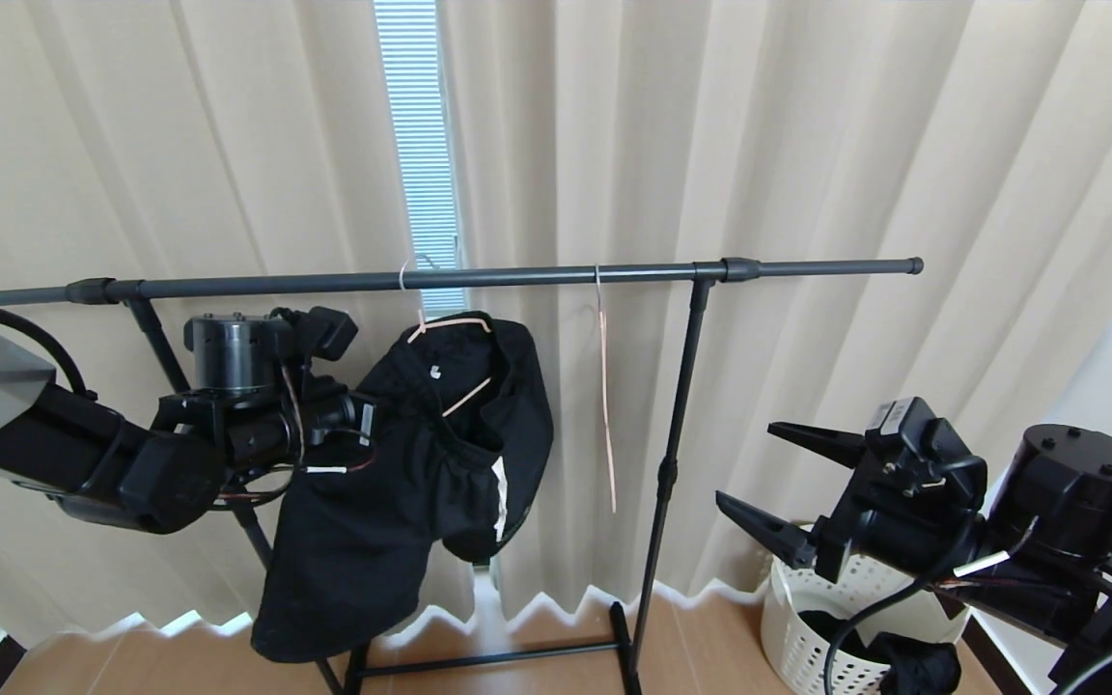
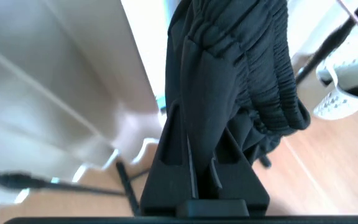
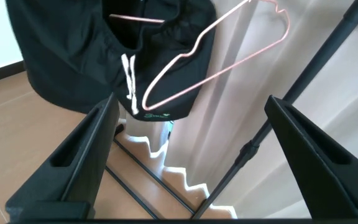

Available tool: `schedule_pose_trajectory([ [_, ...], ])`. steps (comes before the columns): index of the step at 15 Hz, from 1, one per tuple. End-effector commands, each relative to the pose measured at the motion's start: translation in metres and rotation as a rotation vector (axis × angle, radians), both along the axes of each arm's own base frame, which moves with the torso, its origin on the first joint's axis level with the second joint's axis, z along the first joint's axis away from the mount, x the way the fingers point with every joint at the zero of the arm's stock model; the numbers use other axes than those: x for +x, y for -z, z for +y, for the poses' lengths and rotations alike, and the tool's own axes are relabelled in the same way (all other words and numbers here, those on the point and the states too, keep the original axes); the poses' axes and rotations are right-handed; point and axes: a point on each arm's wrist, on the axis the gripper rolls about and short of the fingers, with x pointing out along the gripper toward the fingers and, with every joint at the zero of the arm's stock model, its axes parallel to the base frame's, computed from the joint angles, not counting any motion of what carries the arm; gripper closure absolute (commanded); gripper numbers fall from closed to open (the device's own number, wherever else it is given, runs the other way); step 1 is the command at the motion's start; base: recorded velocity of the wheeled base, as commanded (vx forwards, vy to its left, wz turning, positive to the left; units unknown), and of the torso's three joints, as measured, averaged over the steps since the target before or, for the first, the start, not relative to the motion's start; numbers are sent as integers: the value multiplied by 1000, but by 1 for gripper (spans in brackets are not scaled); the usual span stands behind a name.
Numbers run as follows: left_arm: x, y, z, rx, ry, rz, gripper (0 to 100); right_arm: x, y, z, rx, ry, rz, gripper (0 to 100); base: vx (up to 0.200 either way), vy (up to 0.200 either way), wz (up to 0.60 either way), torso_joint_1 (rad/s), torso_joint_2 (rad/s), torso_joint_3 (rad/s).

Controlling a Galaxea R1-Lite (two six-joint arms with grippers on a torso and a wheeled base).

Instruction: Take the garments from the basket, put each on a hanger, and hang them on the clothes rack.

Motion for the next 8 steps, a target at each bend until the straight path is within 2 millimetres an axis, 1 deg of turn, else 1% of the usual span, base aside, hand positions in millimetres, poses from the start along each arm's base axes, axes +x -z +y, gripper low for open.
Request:
schedule_pose_trajectory([
  [1,13,6,-4,-3,3,0,100,0,0,0,0,-1,-1,0,0,0,0,0,0,0],
  [4,22,12,-5,-15,-4,7,100,0,-1,0,1,-1,-2,0,0,0,0,0,0,0],
  [6,31,18,-4,-19,-13,10,100,-1,0,0,0,-1,-1,0,0,0,0,0,0,0],
  [8,33,21,-3,-28,-21,18,100,-1,0,0,0,-1,1,0,0,0,0,0,0,0],
])
